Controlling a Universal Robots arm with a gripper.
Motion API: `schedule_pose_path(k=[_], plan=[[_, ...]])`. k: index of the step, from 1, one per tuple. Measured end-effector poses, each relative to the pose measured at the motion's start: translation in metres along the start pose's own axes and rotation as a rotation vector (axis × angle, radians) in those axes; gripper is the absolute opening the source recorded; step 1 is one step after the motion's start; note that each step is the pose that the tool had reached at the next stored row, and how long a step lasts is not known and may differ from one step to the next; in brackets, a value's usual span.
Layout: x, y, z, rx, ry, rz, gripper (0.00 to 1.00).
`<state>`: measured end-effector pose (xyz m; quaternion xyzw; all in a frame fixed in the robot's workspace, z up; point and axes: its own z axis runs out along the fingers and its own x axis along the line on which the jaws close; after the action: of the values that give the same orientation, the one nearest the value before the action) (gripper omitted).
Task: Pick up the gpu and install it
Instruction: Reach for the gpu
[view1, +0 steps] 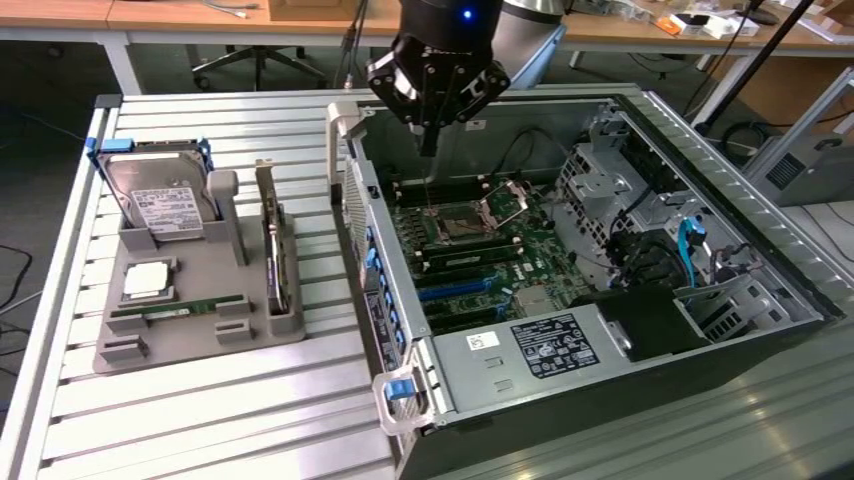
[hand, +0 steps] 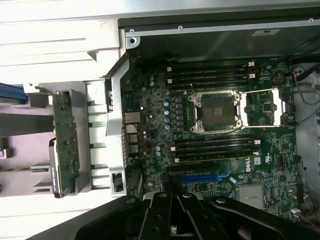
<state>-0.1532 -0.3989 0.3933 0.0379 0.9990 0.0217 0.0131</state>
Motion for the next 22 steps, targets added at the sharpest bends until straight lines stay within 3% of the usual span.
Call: schedule_pose_path(k=[22], plan=[[0.0059,-0.0005,-0.0002,0.0000,0.0000,0.000,0.11]])
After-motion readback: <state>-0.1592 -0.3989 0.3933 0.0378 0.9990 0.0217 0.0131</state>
